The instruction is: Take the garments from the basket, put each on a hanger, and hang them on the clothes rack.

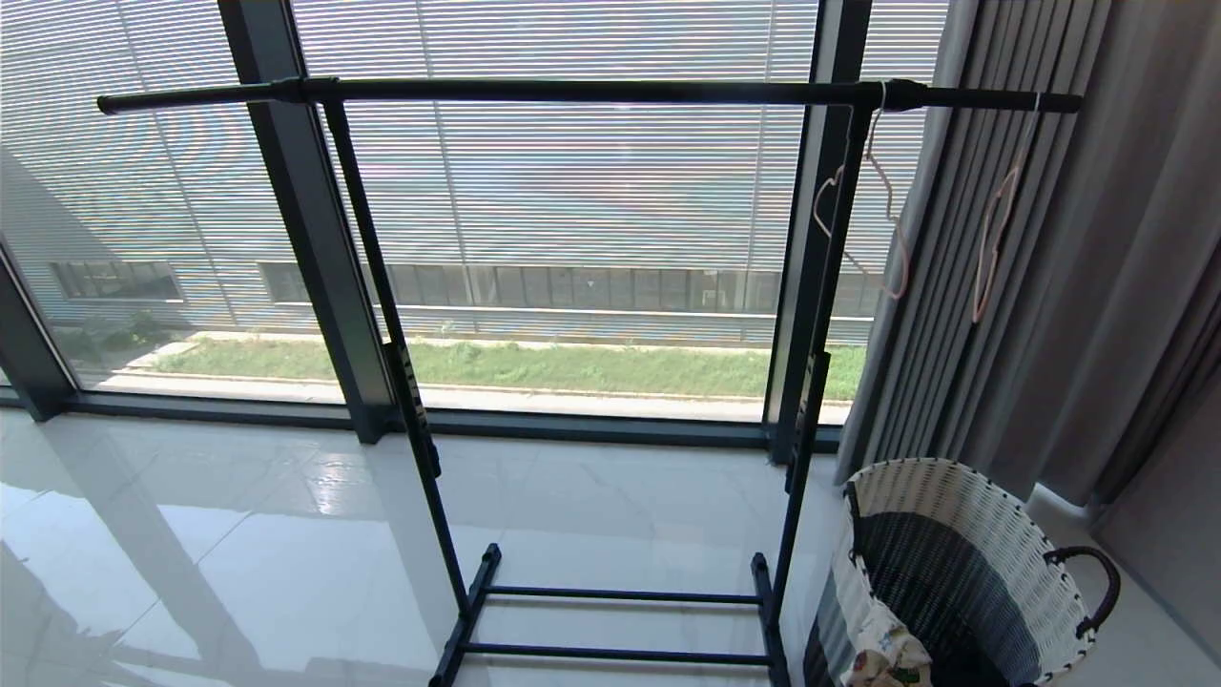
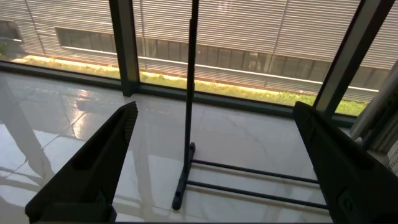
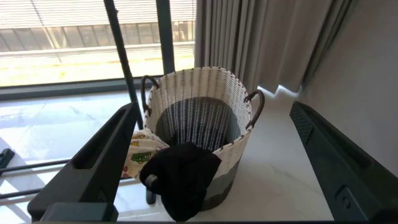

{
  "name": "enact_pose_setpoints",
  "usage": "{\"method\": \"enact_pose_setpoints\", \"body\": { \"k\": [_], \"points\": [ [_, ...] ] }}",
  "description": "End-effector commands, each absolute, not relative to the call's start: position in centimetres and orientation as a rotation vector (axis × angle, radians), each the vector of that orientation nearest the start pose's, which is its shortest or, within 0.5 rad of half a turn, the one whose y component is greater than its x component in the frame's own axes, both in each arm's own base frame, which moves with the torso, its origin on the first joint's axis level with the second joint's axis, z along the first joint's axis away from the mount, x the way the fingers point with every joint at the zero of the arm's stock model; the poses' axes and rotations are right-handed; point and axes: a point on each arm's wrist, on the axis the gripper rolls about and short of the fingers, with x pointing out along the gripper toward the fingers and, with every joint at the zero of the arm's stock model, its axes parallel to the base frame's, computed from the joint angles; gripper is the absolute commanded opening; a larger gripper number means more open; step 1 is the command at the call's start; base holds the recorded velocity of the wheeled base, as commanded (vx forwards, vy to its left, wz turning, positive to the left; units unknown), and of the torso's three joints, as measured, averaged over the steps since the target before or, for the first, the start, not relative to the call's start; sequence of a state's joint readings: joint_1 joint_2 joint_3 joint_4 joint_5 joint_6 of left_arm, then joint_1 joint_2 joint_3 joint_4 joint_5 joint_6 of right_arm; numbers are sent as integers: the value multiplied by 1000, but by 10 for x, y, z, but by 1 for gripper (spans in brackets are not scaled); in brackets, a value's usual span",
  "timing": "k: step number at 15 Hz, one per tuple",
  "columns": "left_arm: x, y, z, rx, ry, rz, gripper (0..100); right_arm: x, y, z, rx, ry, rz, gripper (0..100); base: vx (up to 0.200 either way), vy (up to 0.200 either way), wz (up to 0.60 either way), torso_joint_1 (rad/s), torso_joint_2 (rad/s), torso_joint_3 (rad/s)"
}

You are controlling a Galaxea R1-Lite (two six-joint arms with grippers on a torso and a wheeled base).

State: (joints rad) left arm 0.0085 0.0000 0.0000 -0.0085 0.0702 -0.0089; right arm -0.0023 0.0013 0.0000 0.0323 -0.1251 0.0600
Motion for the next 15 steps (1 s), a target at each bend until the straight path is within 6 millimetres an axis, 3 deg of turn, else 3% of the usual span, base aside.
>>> {"method": "enact_pose_setpoints", "body": {
  "k": [1,5,15],
  "points": [
    [-23,1,76,-9,-10,80,100,-23,-3,72,61,30,-128,100,0,0,0,0,0,0],
    [-23,1,76,-8,-10,80,100,-23,-3,72,96,27,-129,100,0,0,0,-16,47,26],
    [-23,1,76,-6,-8,78,100,-23,-3,72,110,27,-128,100,0,0,0,-115,375,255]
  ]
}}
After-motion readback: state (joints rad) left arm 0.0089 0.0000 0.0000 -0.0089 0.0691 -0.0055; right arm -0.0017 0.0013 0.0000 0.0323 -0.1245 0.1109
